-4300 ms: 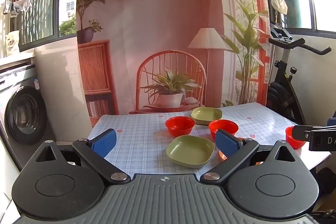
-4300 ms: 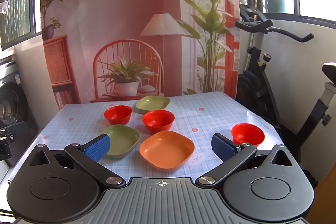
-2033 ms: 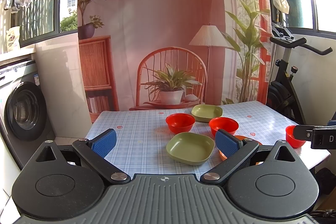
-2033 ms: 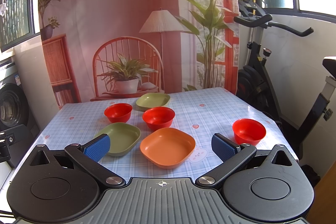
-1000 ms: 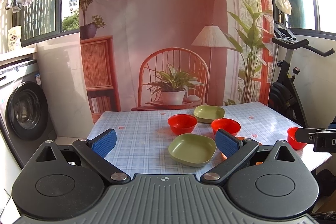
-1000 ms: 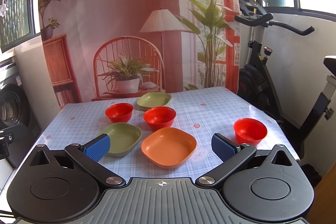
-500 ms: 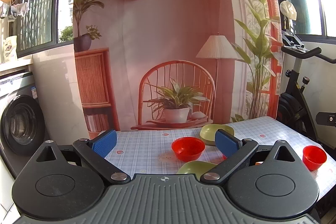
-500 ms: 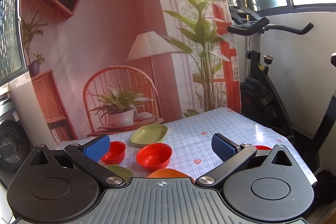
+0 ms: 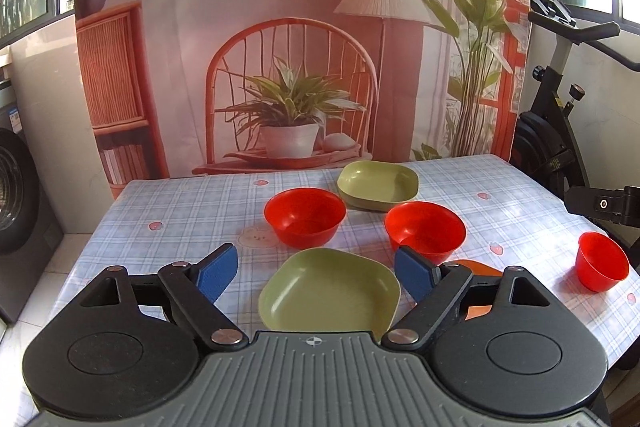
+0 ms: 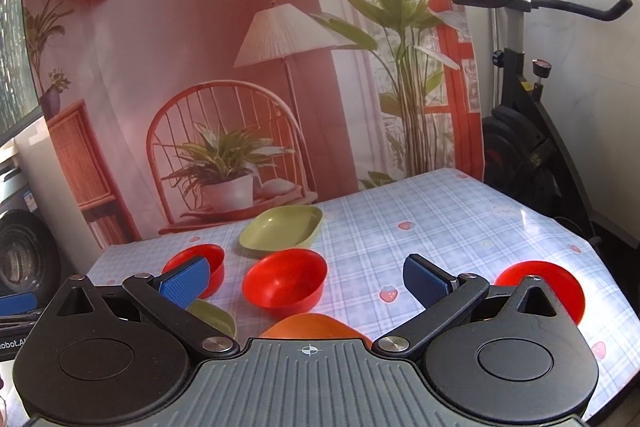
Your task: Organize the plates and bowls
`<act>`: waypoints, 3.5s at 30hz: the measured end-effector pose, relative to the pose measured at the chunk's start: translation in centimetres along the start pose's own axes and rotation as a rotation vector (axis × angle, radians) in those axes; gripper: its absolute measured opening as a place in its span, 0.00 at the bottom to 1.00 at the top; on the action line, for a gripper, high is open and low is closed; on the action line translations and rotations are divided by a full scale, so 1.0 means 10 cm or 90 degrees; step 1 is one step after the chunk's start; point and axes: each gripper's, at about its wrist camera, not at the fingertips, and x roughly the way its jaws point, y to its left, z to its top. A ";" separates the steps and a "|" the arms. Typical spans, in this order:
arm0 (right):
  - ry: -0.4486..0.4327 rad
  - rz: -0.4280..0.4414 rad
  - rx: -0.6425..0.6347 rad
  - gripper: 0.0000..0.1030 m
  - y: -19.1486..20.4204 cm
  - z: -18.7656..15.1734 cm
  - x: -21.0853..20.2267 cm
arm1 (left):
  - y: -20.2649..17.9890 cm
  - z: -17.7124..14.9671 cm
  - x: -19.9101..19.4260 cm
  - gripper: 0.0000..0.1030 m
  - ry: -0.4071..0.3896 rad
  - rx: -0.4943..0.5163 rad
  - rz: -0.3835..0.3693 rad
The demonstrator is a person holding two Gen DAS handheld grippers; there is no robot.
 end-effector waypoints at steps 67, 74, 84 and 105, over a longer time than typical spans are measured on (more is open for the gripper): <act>0.135 -0.013 0.001 0.08 -0.39 -0.37 0.80 | -0.50 -0.13 0.81 0.17 0.154 -0.011 -0.180; 0.065 0.045 -0.028 0.08 0.06 0.27 0.78 | -0.19 0.39 0.51 0.17 0.068 -0.026 -0.152; -0.021 0.112 -0.049 0.08 0.76 0.98 0.89 | 0.08 1.05 0.16 0.17 -0.031 0.012 -0.080; 0.159 0.088 -0.042 0.08 0.93 -0.22 1.66 | 0.53 -0.02 0.95 0.17 0.175 -0.047 -0.110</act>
